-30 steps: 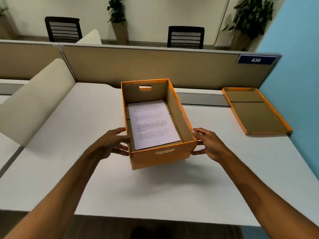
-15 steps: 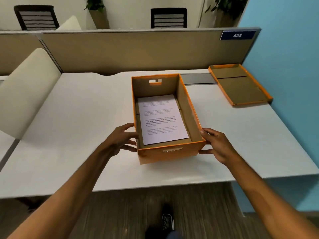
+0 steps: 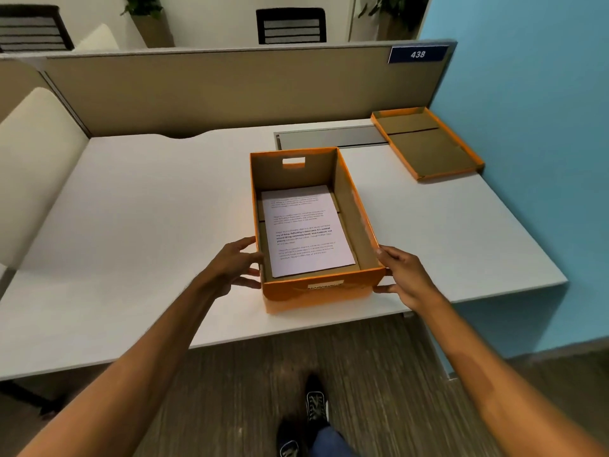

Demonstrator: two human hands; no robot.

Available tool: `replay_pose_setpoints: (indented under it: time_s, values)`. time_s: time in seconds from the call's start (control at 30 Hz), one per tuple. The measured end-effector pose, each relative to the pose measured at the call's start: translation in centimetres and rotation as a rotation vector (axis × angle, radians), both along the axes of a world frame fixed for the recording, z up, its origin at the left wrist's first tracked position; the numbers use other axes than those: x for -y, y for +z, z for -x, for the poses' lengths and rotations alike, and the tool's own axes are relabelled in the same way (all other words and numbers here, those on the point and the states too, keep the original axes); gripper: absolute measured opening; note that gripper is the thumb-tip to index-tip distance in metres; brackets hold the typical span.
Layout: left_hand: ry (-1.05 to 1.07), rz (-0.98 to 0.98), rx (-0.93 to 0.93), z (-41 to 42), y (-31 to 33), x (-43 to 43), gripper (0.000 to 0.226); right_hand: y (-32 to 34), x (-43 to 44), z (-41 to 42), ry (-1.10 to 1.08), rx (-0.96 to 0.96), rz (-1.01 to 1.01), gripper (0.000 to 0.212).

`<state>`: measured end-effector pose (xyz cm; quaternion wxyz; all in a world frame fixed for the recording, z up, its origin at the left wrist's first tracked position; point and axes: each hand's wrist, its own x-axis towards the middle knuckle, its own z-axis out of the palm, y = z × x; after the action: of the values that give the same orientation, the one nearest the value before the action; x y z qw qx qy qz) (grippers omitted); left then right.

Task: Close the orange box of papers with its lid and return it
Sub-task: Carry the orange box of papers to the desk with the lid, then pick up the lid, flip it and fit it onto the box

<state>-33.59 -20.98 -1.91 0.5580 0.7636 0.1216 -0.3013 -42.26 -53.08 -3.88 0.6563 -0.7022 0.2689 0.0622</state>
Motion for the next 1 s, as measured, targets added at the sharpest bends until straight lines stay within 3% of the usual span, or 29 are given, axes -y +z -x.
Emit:
replay_pose_setpoints:
  time_s: [0.3,0.43,0.5,0.6,1.0]
  values:
    - [0.055,-0.141,0.092,0.5,0.3,1.0,0.069,0.3,-0.2,0.1,-0.011,-0.013,0.098,0.045]
    - [-0.022,-0.446,0.353,0.6,1.1,2.3,0.076,0.4,-0.3,0.0,-0.034,0.025,0.177,0.045]
    - [-0.068,-0.494,0.501,0.7,1.7,3.2,0.075,0.6,-0.1,-0.1,-0.041,0.052,0.211,0.042]
    - [-0.149,-0.448,0.642,0.7,2.7,5.3,0.07,1.3,0.7,-0.6,-0.047,0.093,0.265,0.039]
    - [-0.281,-0.253,0.78,-3.9,5.8,17.4,0.05,3.0,8.9,-6.1,-0.087,0.173,0.322,0.033]
